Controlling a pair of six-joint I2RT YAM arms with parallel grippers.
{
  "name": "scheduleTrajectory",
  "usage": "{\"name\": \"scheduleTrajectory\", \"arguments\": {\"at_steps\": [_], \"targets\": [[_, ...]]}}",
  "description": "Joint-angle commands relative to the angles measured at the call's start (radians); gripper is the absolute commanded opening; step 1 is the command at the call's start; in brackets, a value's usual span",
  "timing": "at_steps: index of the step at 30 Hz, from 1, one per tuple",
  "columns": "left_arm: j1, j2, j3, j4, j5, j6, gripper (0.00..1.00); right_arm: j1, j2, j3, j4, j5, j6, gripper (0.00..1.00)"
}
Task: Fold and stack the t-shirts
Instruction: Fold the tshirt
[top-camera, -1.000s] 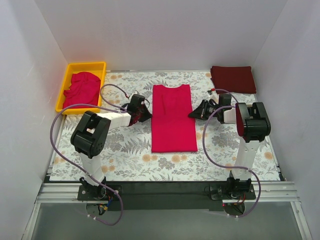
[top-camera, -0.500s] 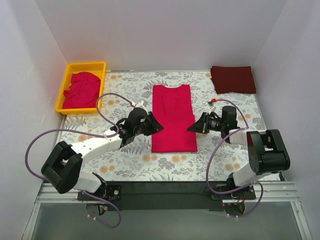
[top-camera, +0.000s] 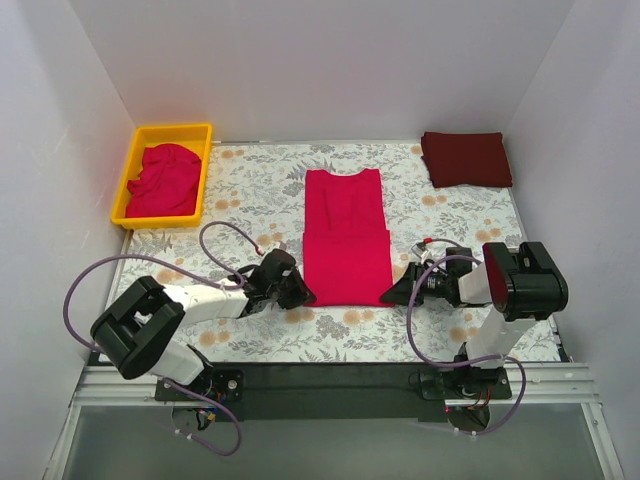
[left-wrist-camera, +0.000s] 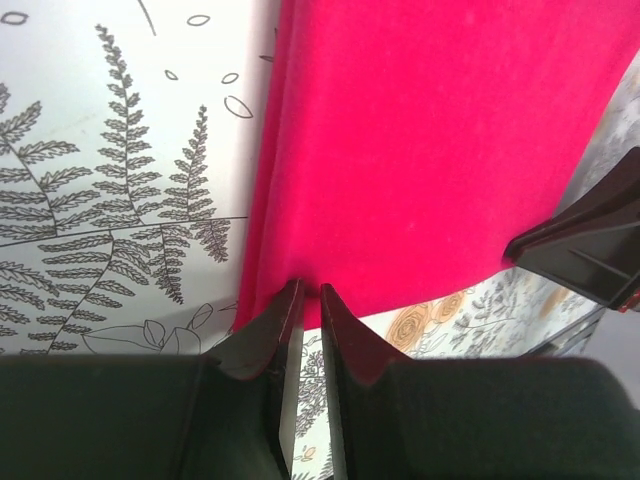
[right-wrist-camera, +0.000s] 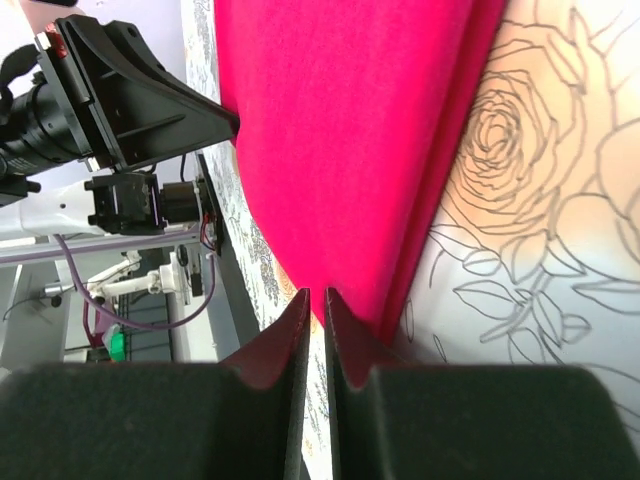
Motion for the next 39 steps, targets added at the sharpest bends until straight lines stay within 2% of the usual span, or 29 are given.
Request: {"name": "scheduleTrajectory", "arguments": {"at_steps": [1,6,9,11,12,13,16,18,20,22,27,31,39], "targets": [[0.002,-0.021,-0.073,-0.051,-0.053,-0.075,0.11,-0.023,-0.008,-0.032,0.006,0.047,-0.044,0.16],[0.0,-0.127,-0.068,-0.13,-0.065,-0.078,0.14,-0.023,-0.103,-0.061,-0.02,0.059,-0.019,0.17],[0.0,-0.196,-0.006,-0.244,-0.116,-0.058,0.23,-0.021,-0.24,-0.052,-0.107,0.109,-0.051,0.18],[-0.002,-0.214,0.056,-0.335,-0.159,-0.032,0.32,-0.011,-0.32,-0.025,-0.292,0.163,-0.105,0.18],[-0.003,-0.214,0.079,-0.363,-0.169,-0.024,0.34,-0.005,-0.403,0.01,-0.365,0.236,-0.136,0.19],[-0.008,-0.211,0.096,-0.393,-0.179,-0.018,0.37,0.014,-0.442,0.034,-0.51,0.281,-0.189,0.2],[-0.032,-0.176,0.159,-0.483,-0.209,0.003,0.5,0.041,-0.598,0.093,-0.71,0.463,-0.233,0.3],[-0.051,-0.144,0.198,-0.529,-0.22,0.025,0.6,0.054,-0.69,0.107,-0.781,0.578,-0.23,0.4],[-0.08,-0.081,0.228,-0.572,-0.249,0.031,0.63,0.083,-0.735,0.13,-0.877,0.651,-0.222,0.46],[-0.109,-0.014,0.28,-0.601,-0.26,0.038,0.64,0.121,-0.741,0.156,-0.937,0.747,-0.22,0.48],[-0.158,0.094,0.383,-0.713,-0.346,0.037,0.64,0.238,-0.76,0.189,-1.04,0.925,-0.181,0.64],[-0.163,0.132,0.419,-0.72,-0.363,0.037,0.61,0.285,-0.737,0.207,-1.039,0.922,-0.164,0.65],[-0.17,0.201,0.455,-0.721,-0.381,0.048,0.5,0.342,-0.703,0.218,-1.019,0.946,-0.148,0.65]]}}
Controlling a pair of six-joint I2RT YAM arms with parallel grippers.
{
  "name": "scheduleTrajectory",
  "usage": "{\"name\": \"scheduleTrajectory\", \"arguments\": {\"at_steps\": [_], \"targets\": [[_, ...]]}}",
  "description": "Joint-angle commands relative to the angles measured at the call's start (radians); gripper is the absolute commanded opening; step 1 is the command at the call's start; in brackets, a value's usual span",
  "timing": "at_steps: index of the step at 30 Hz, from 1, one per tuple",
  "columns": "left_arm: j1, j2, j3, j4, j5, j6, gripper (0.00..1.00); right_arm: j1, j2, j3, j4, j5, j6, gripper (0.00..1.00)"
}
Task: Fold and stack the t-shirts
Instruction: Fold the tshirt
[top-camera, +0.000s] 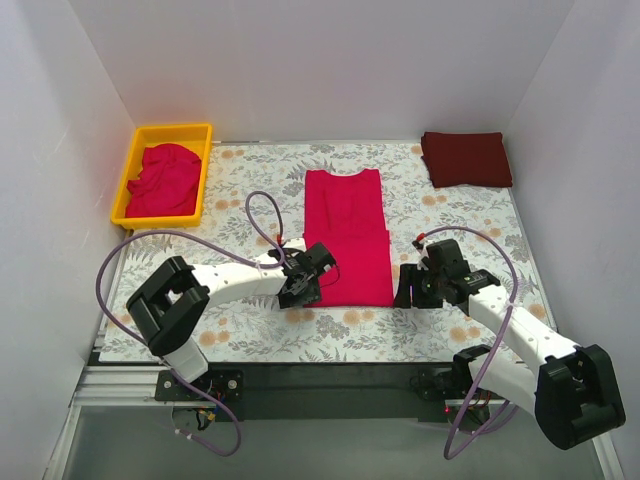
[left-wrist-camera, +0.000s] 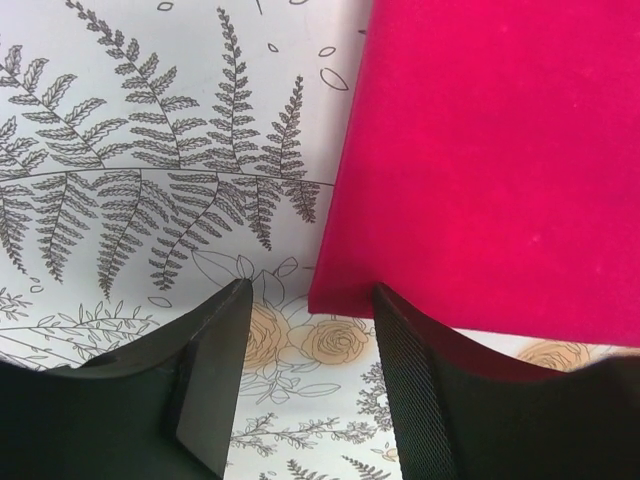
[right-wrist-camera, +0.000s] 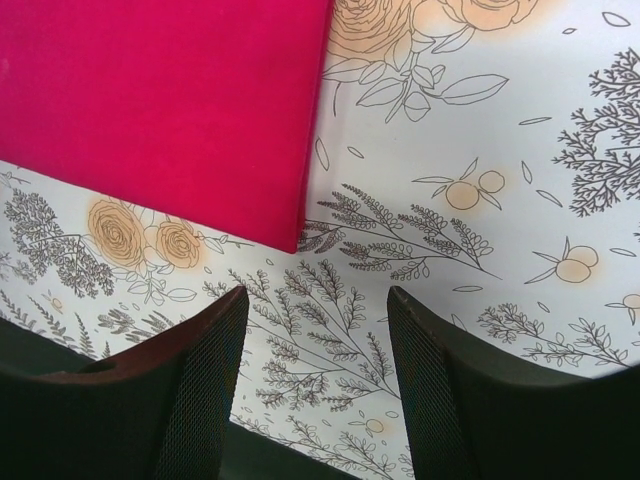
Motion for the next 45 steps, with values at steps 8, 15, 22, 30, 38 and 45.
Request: {"name": "scheduleTrajectory", "arguments": {"at_steps": [8,15,22,30,38,45], "targets": [[-0.04,0.094,0.02,-0.023,-0.011,-0.005,0.49,0.045,0.022,0.029,0.007,0.068,0.031,0.65],[-0.073,0.158,0.006,-0.032,0.021,-0.028,0.39,0.072,0.03,0.044,0.005,0.11,0.035,0.65],[-0.073,0.134,-0.008,-0.037,0.046,-0.03,0.0,0.112,0.081,0.084,0.005,0.148,0.055,0.65],[-0.073,0.088,-0.048,-0.032,0.066,-0.045,0.0,0.177,0.176,0.147,0.004,0.194,0.083,0.64],[-0.075,0.075,-0.052,-0.031,0.064,-0.041,0.0,0.2,0.249,0.18,0.007,0.262,0.104,0.55],[-0.076,0.075,-0.052,-0.029,0.069,-0.036,0.0,0.238,0.309,0.191,0.018,0.298,0.123,0.46]]}}
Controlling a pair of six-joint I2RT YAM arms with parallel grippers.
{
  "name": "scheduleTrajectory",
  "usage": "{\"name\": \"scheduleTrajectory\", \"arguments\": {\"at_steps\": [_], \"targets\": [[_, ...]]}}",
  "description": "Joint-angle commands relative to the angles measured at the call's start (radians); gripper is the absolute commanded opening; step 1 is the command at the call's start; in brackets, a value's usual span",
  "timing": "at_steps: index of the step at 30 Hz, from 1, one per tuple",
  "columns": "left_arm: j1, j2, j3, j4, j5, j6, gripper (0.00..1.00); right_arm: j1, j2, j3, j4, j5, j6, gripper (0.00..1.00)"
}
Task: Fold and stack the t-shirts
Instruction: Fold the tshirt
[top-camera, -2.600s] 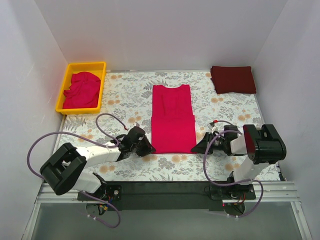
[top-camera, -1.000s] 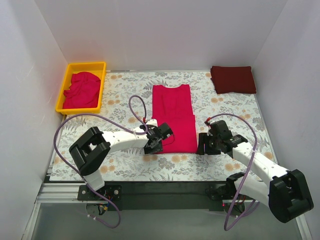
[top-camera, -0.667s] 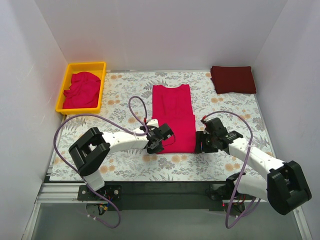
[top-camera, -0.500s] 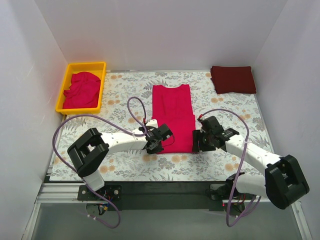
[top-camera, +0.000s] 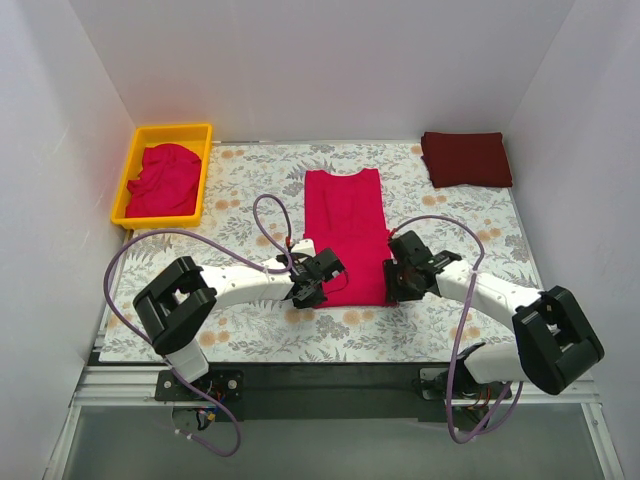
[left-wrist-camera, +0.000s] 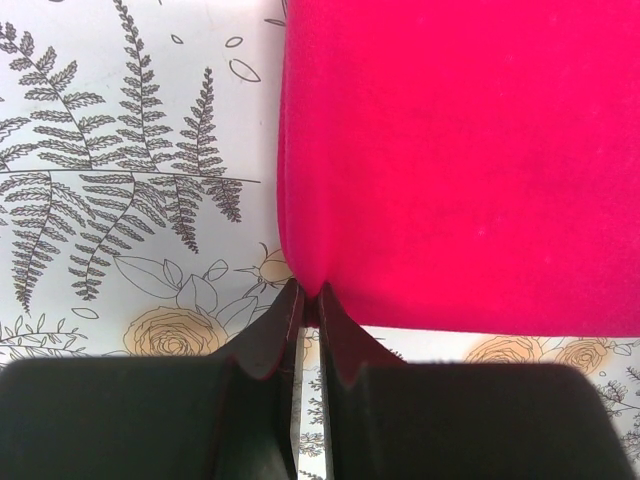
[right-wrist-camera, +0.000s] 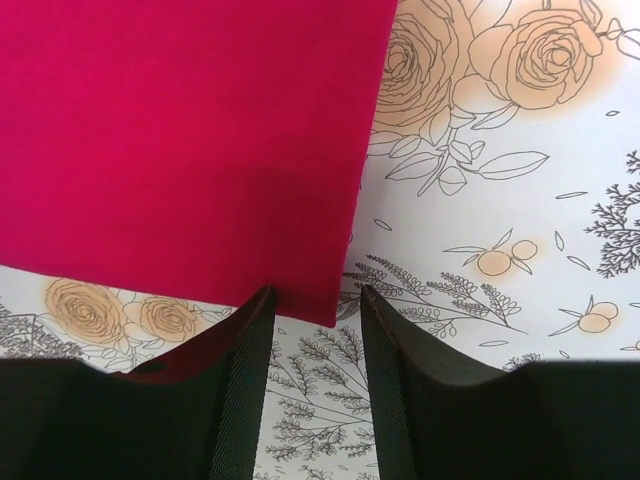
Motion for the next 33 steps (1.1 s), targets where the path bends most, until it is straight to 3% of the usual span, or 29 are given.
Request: {"name": "scheduleTrajectory", "arguments": {"at_steps": [1,12,21,24,28,33], "targets": [[-0.015,0.03,-0.06,-0.1,0.078,0.002,0.0,0.022,0.037,0.029,0.012,0.051,0.025,0.46],[-0.015,-0.005,-0.087,-0.099,0.091,-0.001,0.0,0.097,0.177,-0.045,-0.017,0.12,0.064,0.42],[-0.014,-0.031,-0.112,-0.094,0.105,-0.01,0.0,0.121,0.205,-0.028,-0.058,0.111,0.061,0.2],[-0.015,-0.042,-0.124,-0.094,0.12,-0.013,0.0,0.121,0.183,-0.032,-0.078,0.088,0.053,0.01],[-0.035,-0.082,-0.169,-0.114,0.182,-0.028,0.0,0.123,0.11,-0.046,-0.145,0.045,0.039,0.01],[-0.17,-0.151,-0.19,-0.241,0.211,-0.123,0.0,0.16,-0.037,-0.075,-0.283,-0.07,0.044,0.01]]}}
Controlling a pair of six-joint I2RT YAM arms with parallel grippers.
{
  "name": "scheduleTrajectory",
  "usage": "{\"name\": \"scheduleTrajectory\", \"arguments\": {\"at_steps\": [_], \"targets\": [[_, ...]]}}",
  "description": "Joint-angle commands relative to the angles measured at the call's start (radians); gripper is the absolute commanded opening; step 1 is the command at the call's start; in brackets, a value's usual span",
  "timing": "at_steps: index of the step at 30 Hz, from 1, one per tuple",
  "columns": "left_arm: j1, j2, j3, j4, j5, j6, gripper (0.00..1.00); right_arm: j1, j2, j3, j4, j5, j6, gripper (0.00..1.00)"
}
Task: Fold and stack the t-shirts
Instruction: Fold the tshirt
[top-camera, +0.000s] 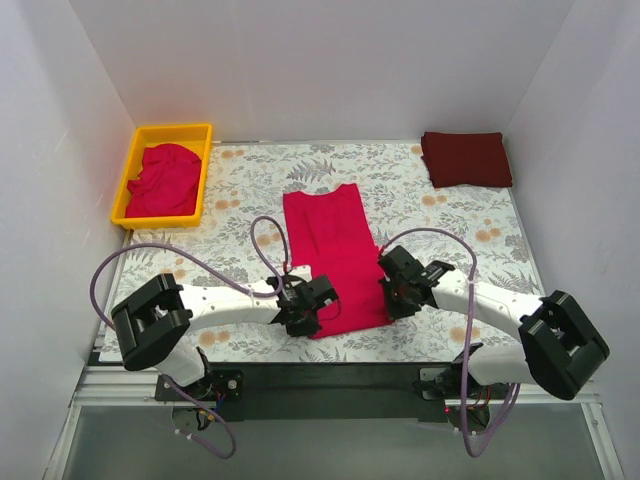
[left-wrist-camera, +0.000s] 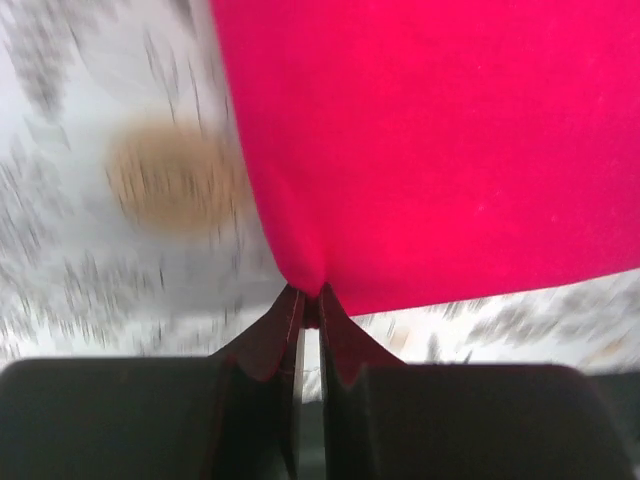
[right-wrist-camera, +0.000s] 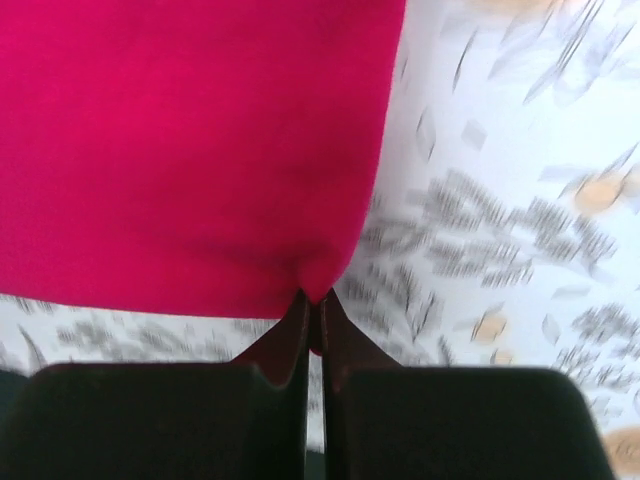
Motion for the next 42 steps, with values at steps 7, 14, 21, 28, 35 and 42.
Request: {"name": "scheduleTrajectory", "arguments": {"at_steps": [7,14,21,28,35,42], "targets": [[-0.268,-0.104,-0.044,-0.359,0.164,-0.194,0.0,0.097,-0.24,-0.043,-0.506,-0.166,0.017,0.01],[-0.238,-0.167,0.085,-0.421,0.112,-0.154,0.0,0.088,-0.179,0.219,-0.62,-0.111,-0.048,0.01],[0.021,-0.245,0.186,-0.424,0.047,0.031,0.0,0.042,-0.007,0.47,-0.62,0.032,-0.158,0.01],[0.19,-0.239,0.301,-0.398,0.024,0.16,0.0,-0.021,0.105,0.682,-0.621,0.058,-0.25,0.01],[0.294,-0.209,0.349,-0.361,0.032,0.24,0.0,-0.092,0.189,0.831,-0.62,0.053,-0.316,0.01],[0.389,-0.181,0.38,-0.317,0.05,0.303,0.0,-0.126,0.3,0.969,-0.617,0.049,-0.358,0.01]]}}
